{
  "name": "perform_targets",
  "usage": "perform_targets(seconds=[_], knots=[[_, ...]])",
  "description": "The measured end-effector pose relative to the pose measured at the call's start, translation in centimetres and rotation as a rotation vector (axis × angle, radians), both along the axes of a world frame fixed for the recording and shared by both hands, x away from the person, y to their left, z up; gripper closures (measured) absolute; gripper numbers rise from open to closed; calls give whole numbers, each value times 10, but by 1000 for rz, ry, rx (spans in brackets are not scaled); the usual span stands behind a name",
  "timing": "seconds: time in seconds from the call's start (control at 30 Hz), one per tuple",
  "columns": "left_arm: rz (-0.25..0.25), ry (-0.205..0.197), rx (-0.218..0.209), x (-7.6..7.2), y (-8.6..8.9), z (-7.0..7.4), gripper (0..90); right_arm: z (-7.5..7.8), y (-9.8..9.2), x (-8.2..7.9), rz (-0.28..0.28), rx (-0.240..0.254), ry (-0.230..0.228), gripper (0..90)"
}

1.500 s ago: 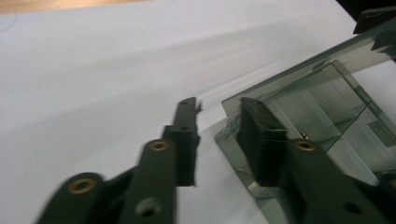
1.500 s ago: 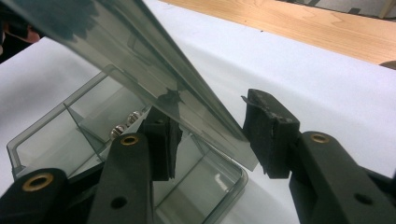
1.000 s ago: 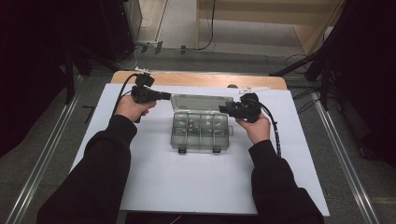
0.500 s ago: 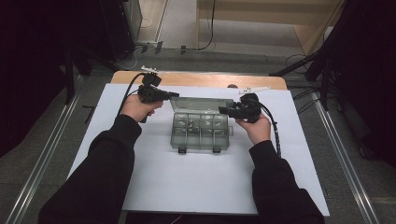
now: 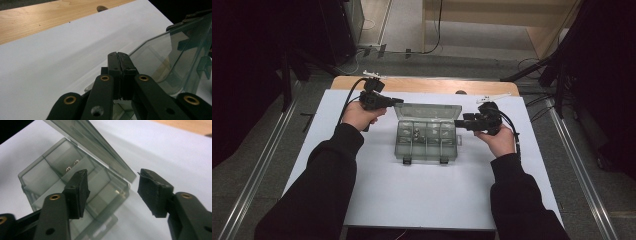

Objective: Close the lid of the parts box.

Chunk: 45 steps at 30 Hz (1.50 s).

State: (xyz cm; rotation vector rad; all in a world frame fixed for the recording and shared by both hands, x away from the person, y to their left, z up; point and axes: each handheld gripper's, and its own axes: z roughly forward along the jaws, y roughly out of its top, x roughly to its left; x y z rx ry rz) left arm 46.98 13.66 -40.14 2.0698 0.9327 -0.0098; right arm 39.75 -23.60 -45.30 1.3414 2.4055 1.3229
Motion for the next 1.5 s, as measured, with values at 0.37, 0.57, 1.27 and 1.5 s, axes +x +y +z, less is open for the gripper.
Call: perform_targets(seconds=[0.37, 0.57, 1.27, 1.5], knots=[[-1, -4, -1, -2, 0, -1, 894, -1, -12, 4, -12, 5, 68, 764], [-7, -3, 2, -4, -2, -4, 895, 5, -9, 11, -61, 22, 72, 900], [-15, -9, 0, -20, -1, 2, 893, 43, 8, 10, -37, 79, 44, 900], [-26, -16, 5, -29, 1, 2, 892, 45, 10, 2, -16, 71, 48, 900]])
